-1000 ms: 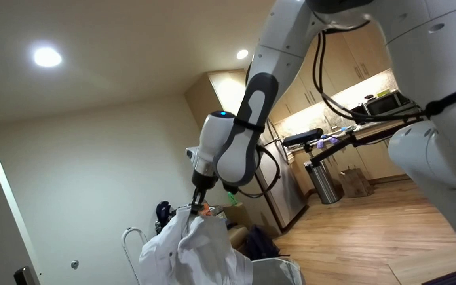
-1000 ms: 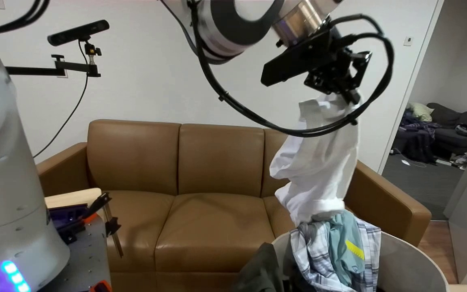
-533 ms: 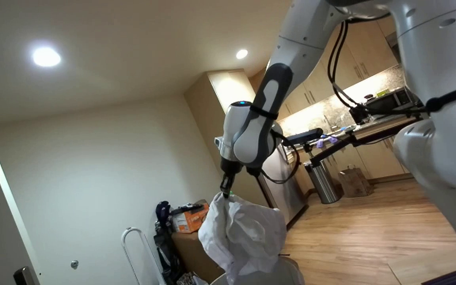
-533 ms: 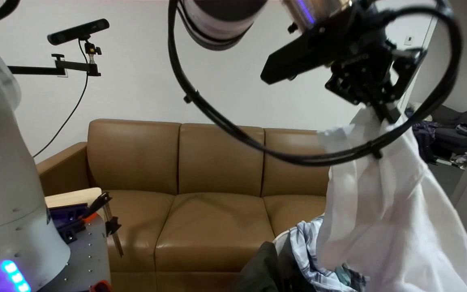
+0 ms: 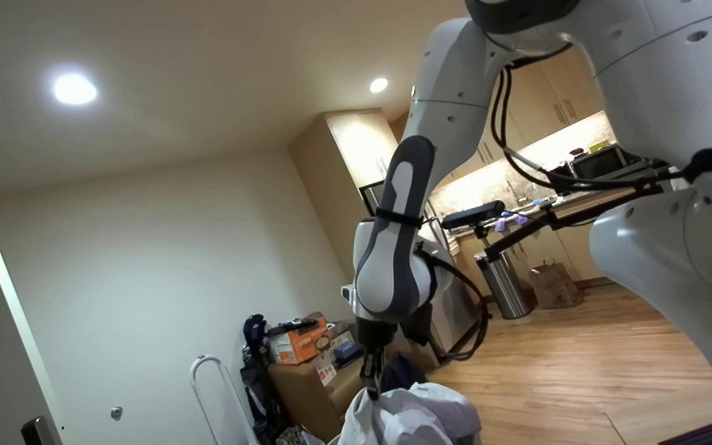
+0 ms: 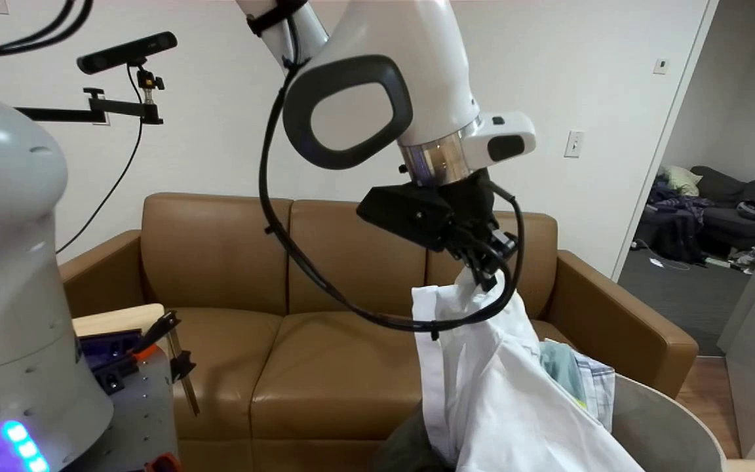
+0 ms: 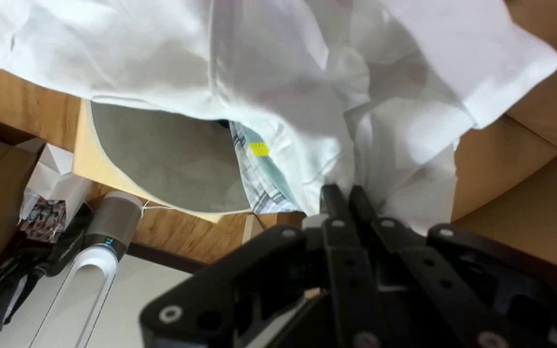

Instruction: Put the white shirt in the basket

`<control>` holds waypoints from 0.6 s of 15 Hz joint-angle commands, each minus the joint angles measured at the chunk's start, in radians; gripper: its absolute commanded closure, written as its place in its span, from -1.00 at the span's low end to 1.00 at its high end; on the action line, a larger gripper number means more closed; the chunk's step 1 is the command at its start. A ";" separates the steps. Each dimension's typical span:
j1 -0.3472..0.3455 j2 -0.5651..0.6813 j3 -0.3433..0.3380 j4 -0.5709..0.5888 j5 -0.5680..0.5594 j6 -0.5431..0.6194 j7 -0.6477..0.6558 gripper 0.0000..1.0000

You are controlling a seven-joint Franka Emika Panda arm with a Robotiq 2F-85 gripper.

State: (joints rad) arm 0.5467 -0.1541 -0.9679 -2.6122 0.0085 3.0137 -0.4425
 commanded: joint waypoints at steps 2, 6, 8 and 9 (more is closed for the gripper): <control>0.012 0.009 -0.013 -0.003 0.003 0.000 -0.002 0.89; 0.010 0.008 -0.012 -0.002 0.003 0.000 -0.002 0.89; -0.021 0.090 0.022 0.052 -0.019 -0.092 0.067 0.95; -0.018 0.092 0.018 0.075 -0.026 -0.185 0.066 0.95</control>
State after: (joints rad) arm 0.5526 -0.1390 -0.9764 -2.6077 0.0069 2.9860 -0.4325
